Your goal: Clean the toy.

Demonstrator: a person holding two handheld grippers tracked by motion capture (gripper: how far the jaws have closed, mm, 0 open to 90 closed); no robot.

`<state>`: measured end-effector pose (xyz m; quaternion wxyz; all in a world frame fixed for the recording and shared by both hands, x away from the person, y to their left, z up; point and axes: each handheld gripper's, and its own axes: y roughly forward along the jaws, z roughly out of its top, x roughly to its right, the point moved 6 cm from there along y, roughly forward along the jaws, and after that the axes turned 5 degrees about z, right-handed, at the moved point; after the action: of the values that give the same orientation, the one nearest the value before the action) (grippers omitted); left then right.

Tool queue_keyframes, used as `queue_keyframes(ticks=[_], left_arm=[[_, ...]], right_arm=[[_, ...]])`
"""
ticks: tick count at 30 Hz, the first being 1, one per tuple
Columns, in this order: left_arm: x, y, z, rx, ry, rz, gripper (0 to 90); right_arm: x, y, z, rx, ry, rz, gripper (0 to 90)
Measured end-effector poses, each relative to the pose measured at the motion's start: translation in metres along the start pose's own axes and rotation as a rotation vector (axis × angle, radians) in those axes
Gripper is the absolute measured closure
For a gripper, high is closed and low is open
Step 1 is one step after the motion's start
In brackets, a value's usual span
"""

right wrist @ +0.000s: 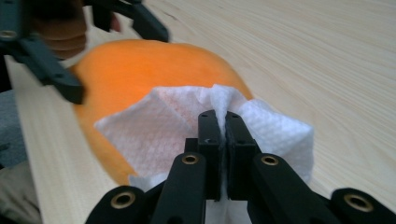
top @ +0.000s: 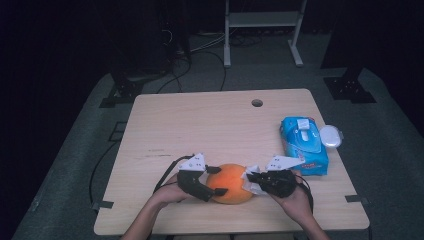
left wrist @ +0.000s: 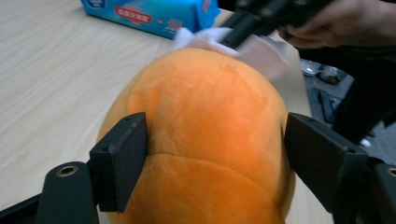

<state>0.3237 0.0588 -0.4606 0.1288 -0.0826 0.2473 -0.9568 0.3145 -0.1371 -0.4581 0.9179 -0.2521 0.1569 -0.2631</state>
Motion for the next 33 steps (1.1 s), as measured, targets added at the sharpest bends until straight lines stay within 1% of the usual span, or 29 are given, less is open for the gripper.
queue_keyframes(ticks=[1,3,5,7,9,10,12,13,16,18,19,20,22,23,24,27,28,29,30,31,32,33], left_arm=[[0.0,-0.001,-0.001,-0.003,0.009,-0.01,22.1],[0.0,-0.003,0.0,-0.007,0.005,-0.018,22.0],[-0.001,-0.005,0.001,-0.006,-0.003,-0.029,20.2],[-0.001,-0.006,0.004,0.009,-0.002,-0.025,18.1],[-0.003,-0.005,0.007,0.021,-0.017,-0.005,14.3],[-0.004,-0.004,0.008,0.024,-0.02,0.004,13.3],[-0.006,-0.002,0.009,0.024,-0.013,0.042,12.4],[-0.006,-0.001,0.009,0.026,-0.024,0.049,10.5],[-0.009,0.003,0.01,0.042,-0.063,0.059,10.1],[-0.009,0.005,0.01,0.034,-0.097,0.051,10.3],[-0.01,0.005,0.009,0.027,-0.103,0.049,10.9],[-0.011,0.008,0.007,0.025,-0.124,0.051,11.8],[-0.011,0.011,0.005,0.028,-0.15,0.046,12.0],[-0.01,0.013,0.004,0.025,-0.145,0.05,12.0],[-0.008,0.014,0.002,0.017,-0.111,0.059,11.8],[-0.004,0.017,0.002,-0.01,-0.079,0.065,10.7],[-0.002,0.018,0.001,-0.013,-0.071,0.065,14.5],[-0.001,0.019,0.001,-0.016,-0.046,0.075,18.8],[0.0,0.019,0.002,-0.012,-0.014,0.097,25.7],[0.0,0.018,0.004,-0.006,0.006,0.104,32.3],[0.0,0.015,0.008,0.019,0.044,0.133,36.5],[-0.001,0.014,0.011,0.04,0.062,0.146,40.4]], right_arm=[[0.002,-0.001,0.0,-0.007,0.006,-0.009,86.1],[0.002,-0.001,0.0,0.001,0.013,-0.005,86.0],[-0.001,-0.001,0.002,0.004,0.001,-0.001,86.0],[-0.003,0.0,0.001,0.001,-0.011,0.003,86.0],[-0.002,0.0,0.0,0.001,-0.018,0.014,85.7],[-0.002,0.0,-0.001,-0.002,-0.015,0.018,85.7],[-0.001,0.001,-0.002,-0.003,-0.012,0.021,85.7],[-0.001,0.001,-0.002,-0.006,-0.013,0.023,85.7],[-0.002,0.001,-0.002,-0.011,-0.027,0.016,85.7],[-0.002,0.001,-0.002,-0.012,-0.031,0.013,85.7],[-0.002,0.001,-0.002,-0.013,-0.032,0.011,85.7],[-0.002,0.001,-0.003,-0.013,-0.032,0.01,85.7],[-0.002,0.002,-0.003,-0.016,-0.033,0.005,85.7],[-0.002,0.002,-0.003,-0.019,-0.039,0.001,85.7],[-0.002,0.002,-0.003,-0.023,-0.042,-0.002,85.7],[-0.004,0.003,-0.004,-0.03,-0.048,-0.003,85.7],[-0.004,0.004,-0.004,-0.032,-0.047,-0.004,85.7],[-0.004,0.004,-0.004,-0.034,-0.045,-0.004,85.7],[-0.003,0.004,-0.004,-0.035,-0.042,-0.008,85.8],[-0.002,0.003,-0.004,-0.031,-0.041,-0.015,85.8],[-0.002,0.002,-0.004,-0.029,-0.034,-0.018,85.8],[0.0,0.0,-0.002,-0.016,-0.029,-0.031,86.1]])
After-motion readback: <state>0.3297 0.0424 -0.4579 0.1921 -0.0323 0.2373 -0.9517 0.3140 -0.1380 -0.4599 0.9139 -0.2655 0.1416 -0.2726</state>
